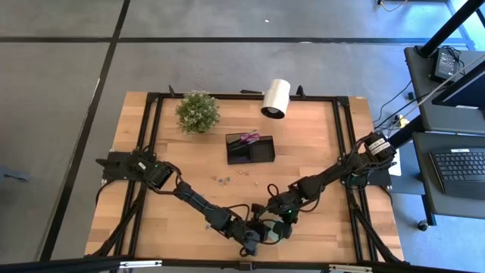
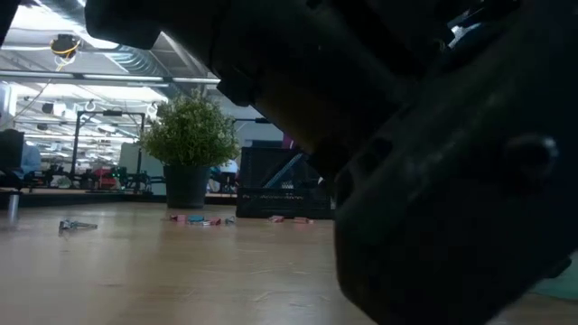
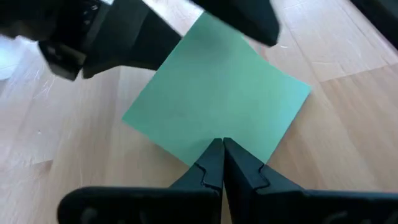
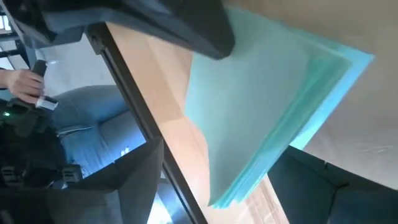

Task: Pick and place office supplies into organizer
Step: Put the blue sticky notes into the black desk organizer

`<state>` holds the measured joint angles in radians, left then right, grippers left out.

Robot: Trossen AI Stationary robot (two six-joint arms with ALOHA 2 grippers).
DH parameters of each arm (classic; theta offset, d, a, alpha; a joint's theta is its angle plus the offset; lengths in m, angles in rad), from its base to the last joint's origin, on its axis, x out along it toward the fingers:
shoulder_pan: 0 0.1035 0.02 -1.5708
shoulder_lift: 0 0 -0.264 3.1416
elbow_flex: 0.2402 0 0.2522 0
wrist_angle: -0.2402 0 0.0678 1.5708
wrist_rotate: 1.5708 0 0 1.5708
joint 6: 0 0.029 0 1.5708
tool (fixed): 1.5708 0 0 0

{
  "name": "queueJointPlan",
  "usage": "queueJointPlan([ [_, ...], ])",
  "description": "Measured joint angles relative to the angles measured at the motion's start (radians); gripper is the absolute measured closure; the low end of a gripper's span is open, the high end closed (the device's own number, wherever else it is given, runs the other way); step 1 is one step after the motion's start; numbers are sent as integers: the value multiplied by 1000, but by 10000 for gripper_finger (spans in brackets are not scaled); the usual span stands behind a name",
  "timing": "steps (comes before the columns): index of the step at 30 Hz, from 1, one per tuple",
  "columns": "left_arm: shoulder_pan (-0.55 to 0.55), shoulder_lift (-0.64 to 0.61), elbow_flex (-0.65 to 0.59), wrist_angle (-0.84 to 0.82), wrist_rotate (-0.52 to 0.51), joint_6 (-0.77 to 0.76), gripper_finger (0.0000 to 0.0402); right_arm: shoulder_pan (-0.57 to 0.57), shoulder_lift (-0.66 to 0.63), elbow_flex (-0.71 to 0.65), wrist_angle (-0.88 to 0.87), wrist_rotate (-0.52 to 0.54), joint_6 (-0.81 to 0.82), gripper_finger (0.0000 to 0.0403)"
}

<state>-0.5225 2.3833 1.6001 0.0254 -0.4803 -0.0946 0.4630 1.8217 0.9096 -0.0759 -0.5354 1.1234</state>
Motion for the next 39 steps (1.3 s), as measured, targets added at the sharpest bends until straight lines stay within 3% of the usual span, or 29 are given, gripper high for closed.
queueJointPlan([
  [13, 20, 2, -1, 1, -83, -98, 400, 27, 0, 0, 17, 42, 57, 126],
  [18, 22, 2, -2, 11, -86, -105, 400, 26, 0, 0, 34, 121, 77, 126],
  [28, 13, 2, 1, -8, -55, -115, 400, 18, 0, 0, 28, 133, 72, 126],
  [39, 20, -1, 1, -34, -54, -513, 400, 11, 0, 0, 29, 151, 105, 126],
])
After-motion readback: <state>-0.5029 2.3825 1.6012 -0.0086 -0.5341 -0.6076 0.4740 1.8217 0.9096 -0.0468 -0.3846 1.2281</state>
